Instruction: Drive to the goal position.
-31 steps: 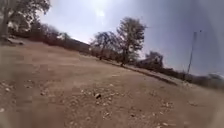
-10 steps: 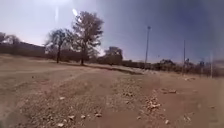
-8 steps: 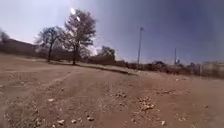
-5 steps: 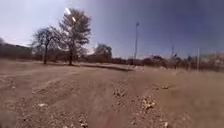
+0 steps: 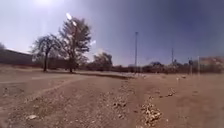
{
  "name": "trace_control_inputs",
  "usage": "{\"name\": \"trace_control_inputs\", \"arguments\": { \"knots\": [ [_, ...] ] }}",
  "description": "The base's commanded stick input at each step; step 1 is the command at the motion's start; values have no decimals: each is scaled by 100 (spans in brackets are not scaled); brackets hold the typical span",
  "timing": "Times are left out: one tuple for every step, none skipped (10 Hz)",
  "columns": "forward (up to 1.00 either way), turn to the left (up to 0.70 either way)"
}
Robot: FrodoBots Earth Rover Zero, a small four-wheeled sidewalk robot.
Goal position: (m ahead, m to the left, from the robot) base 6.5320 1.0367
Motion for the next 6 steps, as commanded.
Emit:
{"name": "trace_control_inputs", "arguments": {
  "knots": [
    [50, 0],
    [50, 0],
    [50, 0],
    [50, 0],
    [50, 0],
    [50, 0]
  ]
}}
